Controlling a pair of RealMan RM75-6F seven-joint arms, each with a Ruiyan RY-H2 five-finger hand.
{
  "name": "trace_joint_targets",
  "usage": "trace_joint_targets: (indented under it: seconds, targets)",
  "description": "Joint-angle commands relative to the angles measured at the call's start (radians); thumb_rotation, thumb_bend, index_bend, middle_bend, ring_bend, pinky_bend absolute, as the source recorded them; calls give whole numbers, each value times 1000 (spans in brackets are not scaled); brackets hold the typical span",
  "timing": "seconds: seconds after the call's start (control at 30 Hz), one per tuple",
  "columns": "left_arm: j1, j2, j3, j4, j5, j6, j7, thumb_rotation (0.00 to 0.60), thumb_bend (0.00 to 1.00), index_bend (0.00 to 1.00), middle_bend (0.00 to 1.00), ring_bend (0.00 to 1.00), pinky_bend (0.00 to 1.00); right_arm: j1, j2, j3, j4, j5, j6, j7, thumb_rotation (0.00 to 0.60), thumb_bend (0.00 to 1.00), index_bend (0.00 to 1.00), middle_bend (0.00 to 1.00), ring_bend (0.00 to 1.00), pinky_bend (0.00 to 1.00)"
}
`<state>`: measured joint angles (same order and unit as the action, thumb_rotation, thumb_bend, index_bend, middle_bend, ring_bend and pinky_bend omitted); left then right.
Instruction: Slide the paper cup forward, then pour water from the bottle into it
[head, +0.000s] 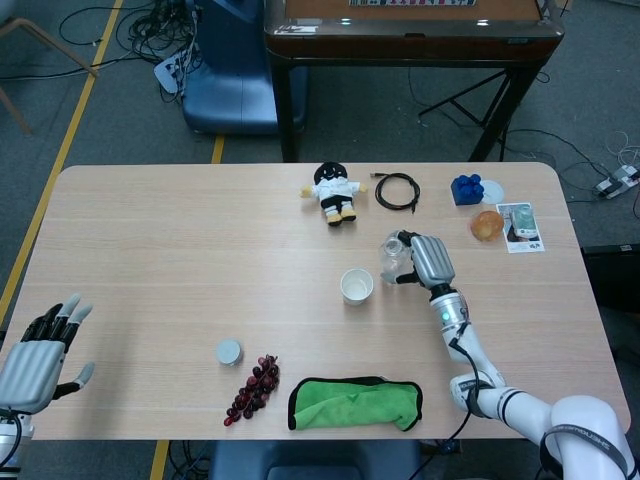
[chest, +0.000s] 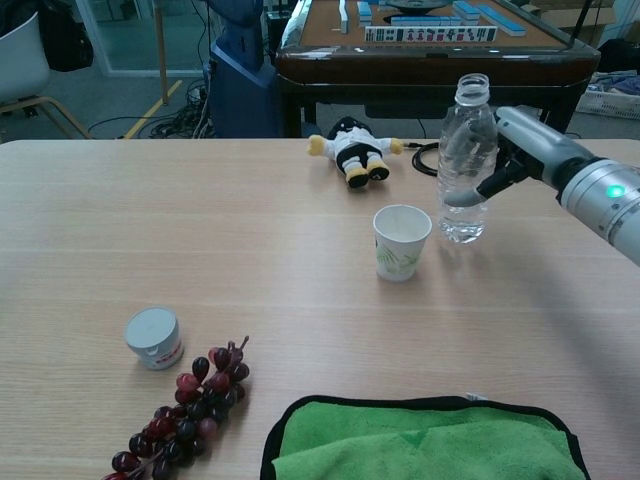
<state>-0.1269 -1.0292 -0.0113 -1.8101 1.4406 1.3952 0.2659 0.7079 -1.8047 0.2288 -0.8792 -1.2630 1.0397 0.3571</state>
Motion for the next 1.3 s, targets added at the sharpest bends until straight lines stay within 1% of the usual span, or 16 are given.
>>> trace_joint_targets:
  seconds: [0.03, 0.3, 0.5, 0.7, 0.83, 0.93, 1.0, 1.07, 1.17, 1.3]
  targets:
    - [0, -1, 0, 0, 0, 0, 2, 600, 275, 96, 0, 0, 107, -27, -14, 7, 20, -9, 13, 70, 600, 192, 620, 585, 492, 579]
    - [-3, -7, 3, 3, -2, -7, 8, 600, 275, 96, 0, 0, 107, -59, -41, 6, 71, -18, 1, 194, 600, 193, 619, 582, 492, 579]
    - [-4, -11, 4, 8, -2, -10, 7, 600, 275, 96, 0, 0, 107, -68, -62, 3, 120, -27, -21, 264, 600, 192, 620, 578, 492, 579]
    - [-6, -12, 4, 10, -7, -15, 4, 600, 275, 96, 0, 0, 107, -68, -73, 0, 151, -36, -57, 319, 600, 191, 620, 564, 481, 579]
    - [-6, -12, 4, 10, -6, -14, 3, 600, 275, 96, 0, 0, 107, -65, -73, -10, 162, -54, -70, 340, 600, 191, 616, 531, 458, 579]
    - [-7, -11, 5, 10, -7, -16, 3, 600, 275, 96, 0, 0, 107, -64, -63, -21, 160, -72, -79, 361, 600, 167, 569, 471, 418, 579]
    - [-7, -10, 6, 8, -7, -18, 0, 600, 275, 96, 0, 0, 107, -64, -58, -24, 158, -77, -85, 369, 600, 139, 519, 432, 391, 576]
    - [-7, -9, 6, 7, -6, -18, -1, 600, 275, 96, 0, 0, 107, -65, -53, -27, 154, -81, -88, 375, 600, 97, 445, 388, 361, 558]
    - [-7, -8, 7, 5, -5, -17, -2, 600, 275, 96, 0, 0, 107, -66, -39, -34, 143, -92, -94, 387, 600, 36, 313, 303, 300, 503]
    - [-7, -9, 7, 4, -7, -20, 0, 600, 275, 96, 0, 0, 107, -70, -17, -48, 124, -111, -93, 386, 600, 0, 196, 212, 226, 412]
